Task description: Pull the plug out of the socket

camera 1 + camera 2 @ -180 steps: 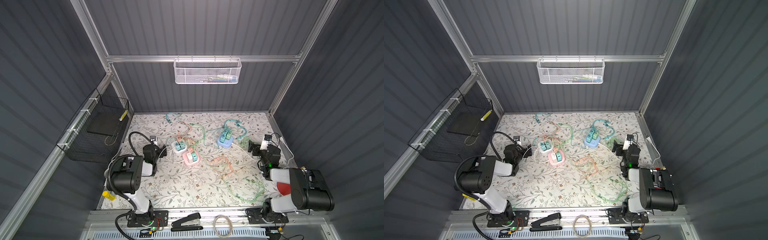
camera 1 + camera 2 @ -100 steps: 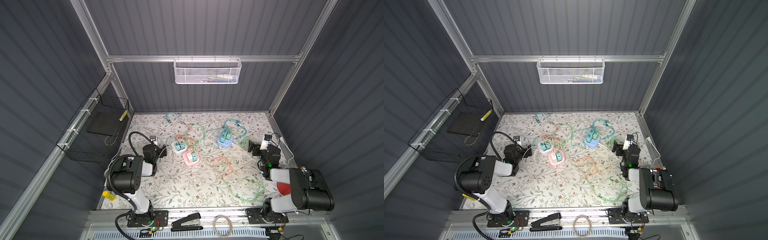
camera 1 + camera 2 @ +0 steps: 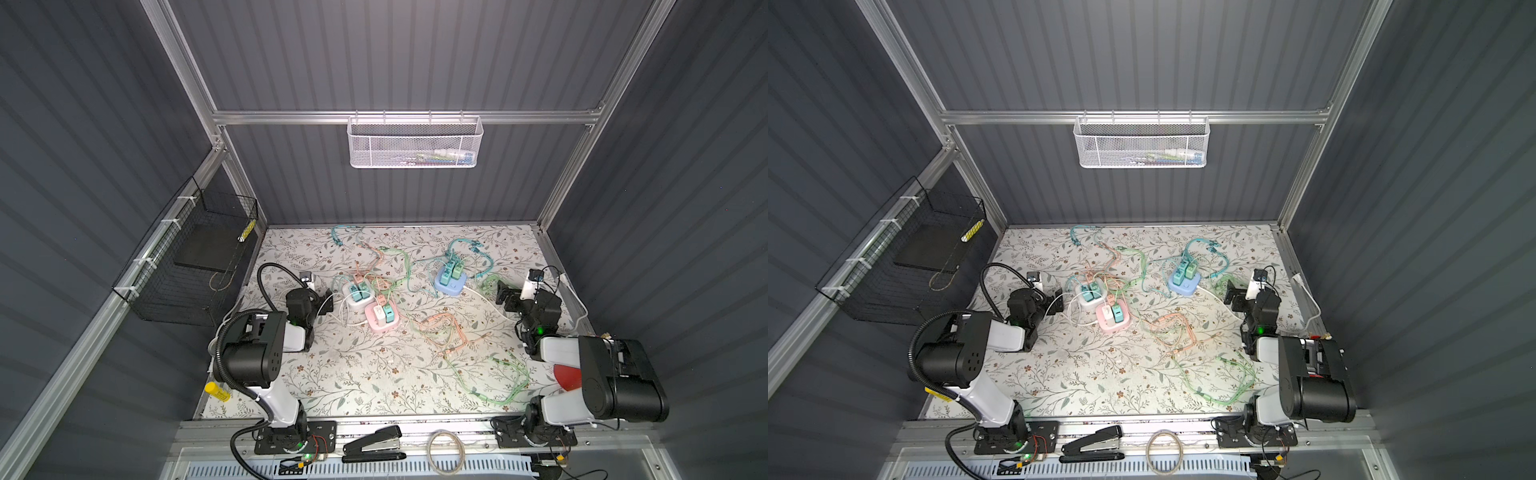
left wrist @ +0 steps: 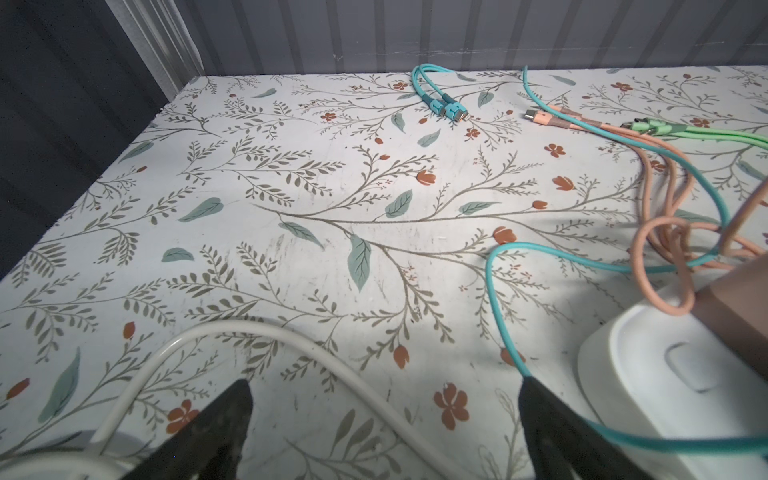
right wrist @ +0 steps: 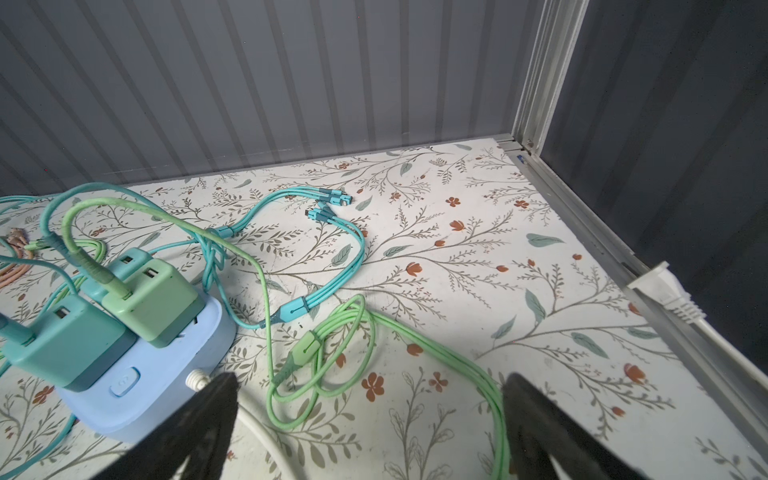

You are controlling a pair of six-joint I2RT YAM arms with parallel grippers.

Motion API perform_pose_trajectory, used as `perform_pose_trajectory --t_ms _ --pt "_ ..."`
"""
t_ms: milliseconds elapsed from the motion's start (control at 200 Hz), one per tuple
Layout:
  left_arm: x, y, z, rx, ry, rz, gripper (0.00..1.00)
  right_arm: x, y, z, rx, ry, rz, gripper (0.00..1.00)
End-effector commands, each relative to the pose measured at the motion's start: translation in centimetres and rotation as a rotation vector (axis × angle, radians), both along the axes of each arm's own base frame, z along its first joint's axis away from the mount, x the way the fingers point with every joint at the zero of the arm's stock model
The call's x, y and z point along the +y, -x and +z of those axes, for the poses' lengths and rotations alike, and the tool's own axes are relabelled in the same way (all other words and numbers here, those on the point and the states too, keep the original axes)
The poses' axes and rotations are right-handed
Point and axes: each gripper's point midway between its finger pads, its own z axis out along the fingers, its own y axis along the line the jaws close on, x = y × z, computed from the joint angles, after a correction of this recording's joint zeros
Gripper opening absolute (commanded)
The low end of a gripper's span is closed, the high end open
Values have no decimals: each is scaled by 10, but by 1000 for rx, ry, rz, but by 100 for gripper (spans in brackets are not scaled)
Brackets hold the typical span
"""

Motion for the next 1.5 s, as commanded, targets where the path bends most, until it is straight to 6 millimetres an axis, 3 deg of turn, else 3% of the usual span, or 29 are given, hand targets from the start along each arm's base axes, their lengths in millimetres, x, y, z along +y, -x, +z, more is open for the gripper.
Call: perform_pose_trajectory --t_ms 0,240,375,535,690,926,1241,1381,1496 --pt "1 -5 2 -6 1 7 100 0 -3 3 -9 1 5 99" --pt "4 -5 7 -18 1 32 100 -1 -2 5 -18 -3 3 99" --pt "35 -10 38 155 -8 244 100 -15 1 17 91 -48 -95 99" --pt "38 1 96 101 73 301 100 -1 17 35 239 -151 -51 99" --pt "18 14 134 31 151 220 100 23 44 59 223 -313 15 99" --pt "-42 46 170 -26 65 50 100 59 82 80 169 -445 89 99" --pt "-99 97 190 -56 51 -184 100 141 113 74 248 -484 271 96" --pt "-131 125 181 -22 40 -318 100 173 116 72 276 -467 323 94" --pt "-143 142 168 4 -12 -362 100 207 117 72 314 -440 387 91"
